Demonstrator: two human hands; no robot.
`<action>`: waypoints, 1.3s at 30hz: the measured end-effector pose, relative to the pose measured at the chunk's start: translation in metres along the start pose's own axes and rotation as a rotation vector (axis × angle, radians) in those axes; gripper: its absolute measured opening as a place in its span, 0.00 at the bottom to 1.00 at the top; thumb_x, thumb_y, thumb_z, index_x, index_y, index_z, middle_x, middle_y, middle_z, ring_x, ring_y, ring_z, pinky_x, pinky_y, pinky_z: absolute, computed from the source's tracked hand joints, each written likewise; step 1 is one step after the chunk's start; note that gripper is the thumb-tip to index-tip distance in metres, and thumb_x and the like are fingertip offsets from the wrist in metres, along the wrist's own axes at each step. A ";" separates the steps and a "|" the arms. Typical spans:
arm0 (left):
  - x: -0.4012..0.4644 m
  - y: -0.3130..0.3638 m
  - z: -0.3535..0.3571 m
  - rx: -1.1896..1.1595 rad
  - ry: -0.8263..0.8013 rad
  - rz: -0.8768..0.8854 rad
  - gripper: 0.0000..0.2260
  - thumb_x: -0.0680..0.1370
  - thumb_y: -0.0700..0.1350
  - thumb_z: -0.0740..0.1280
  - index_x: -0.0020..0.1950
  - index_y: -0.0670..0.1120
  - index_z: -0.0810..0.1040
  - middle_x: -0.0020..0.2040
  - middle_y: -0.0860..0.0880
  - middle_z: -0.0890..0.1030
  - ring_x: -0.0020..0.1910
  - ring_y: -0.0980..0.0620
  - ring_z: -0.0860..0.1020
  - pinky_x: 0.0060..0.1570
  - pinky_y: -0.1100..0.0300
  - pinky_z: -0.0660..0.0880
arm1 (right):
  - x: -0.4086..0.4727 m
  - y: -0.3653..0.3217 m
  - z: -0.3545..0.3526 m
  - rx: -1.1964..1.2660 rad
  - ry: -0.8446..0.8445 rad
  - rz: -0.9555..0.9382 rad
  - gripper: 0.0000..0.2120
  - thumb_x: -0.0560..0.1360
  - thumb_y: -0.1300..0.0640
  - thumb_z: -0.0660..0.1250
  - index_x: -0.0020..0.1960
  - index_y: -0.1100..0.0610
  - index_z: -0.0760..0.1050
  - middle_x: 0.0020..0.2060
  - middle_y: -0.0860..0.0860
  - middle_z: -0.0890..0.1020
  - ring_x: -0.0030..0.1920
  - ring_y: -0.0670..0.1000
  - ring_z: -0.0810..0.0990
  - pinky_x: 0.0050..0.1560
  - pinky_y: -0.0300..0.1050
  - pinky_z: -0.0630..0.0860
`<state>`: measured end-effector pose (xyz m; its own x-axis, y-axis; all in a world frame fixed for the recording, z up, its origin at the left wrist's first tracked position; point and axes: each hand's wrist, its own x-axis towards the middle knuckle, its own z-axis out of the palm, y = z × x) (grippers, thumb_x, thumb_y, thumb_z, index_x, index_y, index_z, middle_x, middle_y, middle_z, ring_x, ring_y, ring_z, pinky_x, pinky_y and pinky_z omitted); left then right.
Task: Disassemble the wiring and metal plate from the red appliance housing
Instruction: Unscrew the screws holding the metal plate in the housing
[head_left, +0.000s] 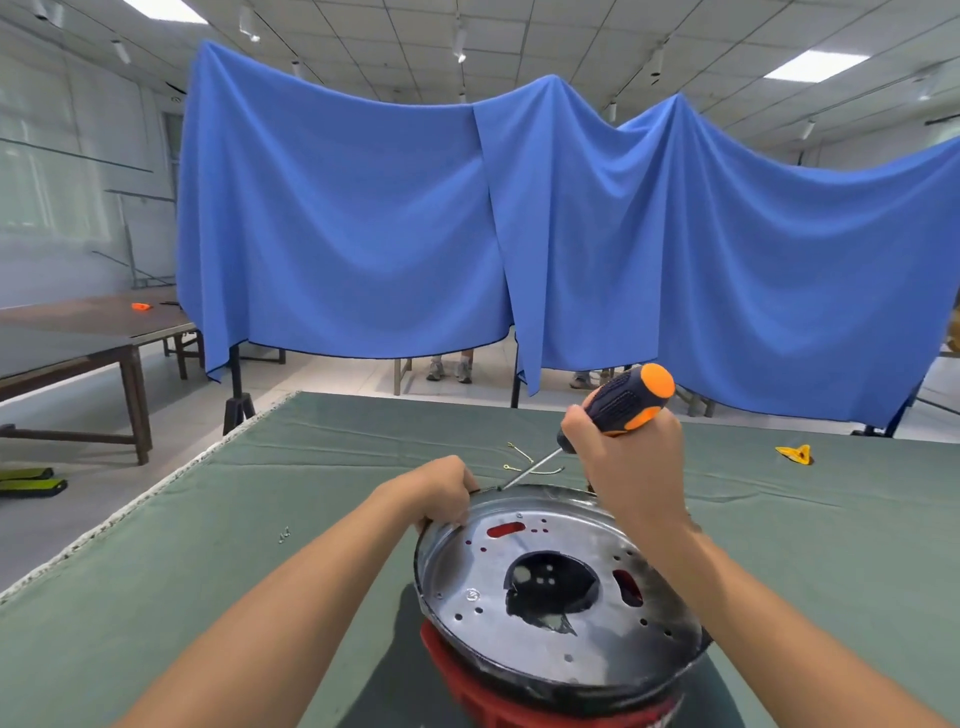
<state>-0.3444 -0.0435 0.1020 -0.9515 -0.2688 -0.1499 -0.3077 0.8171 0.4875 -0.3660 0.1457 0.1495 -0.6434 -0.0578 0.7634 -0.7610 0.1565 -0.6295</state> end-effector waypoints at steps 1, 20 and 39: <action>0.000 0.000 -0.001 -0.026 -0.008 -0.004 0.13 0.72 0.31 0.61 0.47 0.44 0.82 0.30 0.48 0.75 0.29 0.48 0.73 0.24 0.61 0.72 | 0.000 0.000 -0.001 0.011 0.017 0.013 0.15 0.62 0.52 0.65 0.34 0.67 0.73 0.25 0.60 0.76 0.28 0.61 0.74 0.30 0.52 0.74; -0.009 -0.007 -0.015 0.348 0.253 -0.076 0.11 0.69 0.32 0.65 0.48 0.45 0.77 0.46 0.48 0.81 0.43 0.44 0.75 0.39 0.57 0.69 | 0.006 0.005 0.018 0.048 0.009 0.031 0.12 0.61 0.52 0.63 0.27 0.60 0.66 0.23 0.58 0.77 0.26 0.57 0.75 0.27 0.47 0.72; -0.009 -0.014 0.045 0.115 0.527 0.120 0.07 0.76 0.43 0.63 0.50 0.49 0.79 0.52 0.50 0.77 0.53 0.47 0.76 0.45 0.57 0.68 | 0.007 0.000 0.036 -0.066 0.018 -0.056 0.10 0.61 0.55 0.63 0.26 0.56 0.62 0.19 0.50 0.67 0.24 0.49 0.62 0.25 0.38 0.62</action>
<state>-0.3320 -0.0298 0.0577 -0.8557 -0.3653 0.3665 -0.2247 0.9003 0.3729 -0.3736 0.1101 0.1500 -0.5983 -0.0510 0.7997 -0.7880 0.2183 -0.5756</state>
